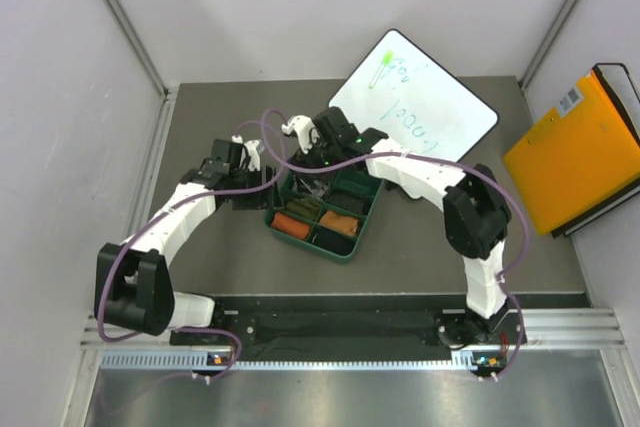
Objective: Roll the underwear
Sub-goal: Place the underwear in the storage box, then reset both arms
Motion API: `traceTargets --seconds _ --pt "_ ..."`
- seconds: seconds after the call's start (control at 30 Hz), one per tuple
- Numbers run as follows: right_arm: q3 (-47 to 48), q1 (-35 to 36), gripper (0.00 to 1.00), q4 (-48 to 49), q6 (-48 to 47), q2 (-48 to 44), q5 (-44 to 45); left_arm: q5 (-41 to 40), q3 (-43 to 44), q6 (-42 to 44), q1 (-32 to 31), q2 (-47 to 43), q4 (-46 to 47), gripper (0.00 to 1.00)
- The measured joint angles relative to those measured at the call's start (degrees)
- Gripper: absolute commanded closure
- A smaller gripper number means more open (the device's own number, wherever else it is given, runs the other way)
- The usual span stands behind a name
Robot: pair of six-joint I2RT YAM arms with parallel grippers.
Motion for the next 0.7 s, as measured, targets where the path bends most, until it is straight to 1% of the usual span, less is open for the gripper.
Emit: traceTargets --seconds 0.03,0.2,0.27,0.33,0.43,0.53,0.6,0.7 --pt "-0.1 0.0 0.13 -0.3 0.1 -1.2 0.1 -0.5 0.0 -0.7 0.0 -0.4 0.1 0.01" --pt "-4.7 -2.0 0.11 0.7 2.7 -10.2 0.5 -3.1 0.4 -3.7 0.0 -4.4 0.2 0.01" --pt "-7.3 -4.3 0.1 1.3 4.5 -14.3 0.7 -4.5 1.2 -4.8 0.1 -6.2 0.2 0.01" --pt "-10.2 -8.2 0.1 2.0 7.3 -18.7 0.9 -6.6 2.3 -5.9 0.2 -7.9 0.3 0.01" --pt "-15.6 -15.4 0.09 3.7 12.1 -26.4 2.0 -11.1 3.5 -7.6 0.6 -10.7 1.2 0.01" --pt "-21.9 -21.2 0.08 4.4 15.6 -35.3 5.4 -17.8 4.2 -9.1 1.5 -13.5 2.4 0.01" --pt "-25.6 -22.3 0.07 4.0 16.7 -42.0 9.3 -22.3 5.4 -9.8 1.9 -14.4 2.7 0.01" --pt "-29.8 -21.8 0.06 3.7 18.2 -51.1 14.8 -28.2 7.8 -10.2 2.1 -14.8 2.8 0.01"
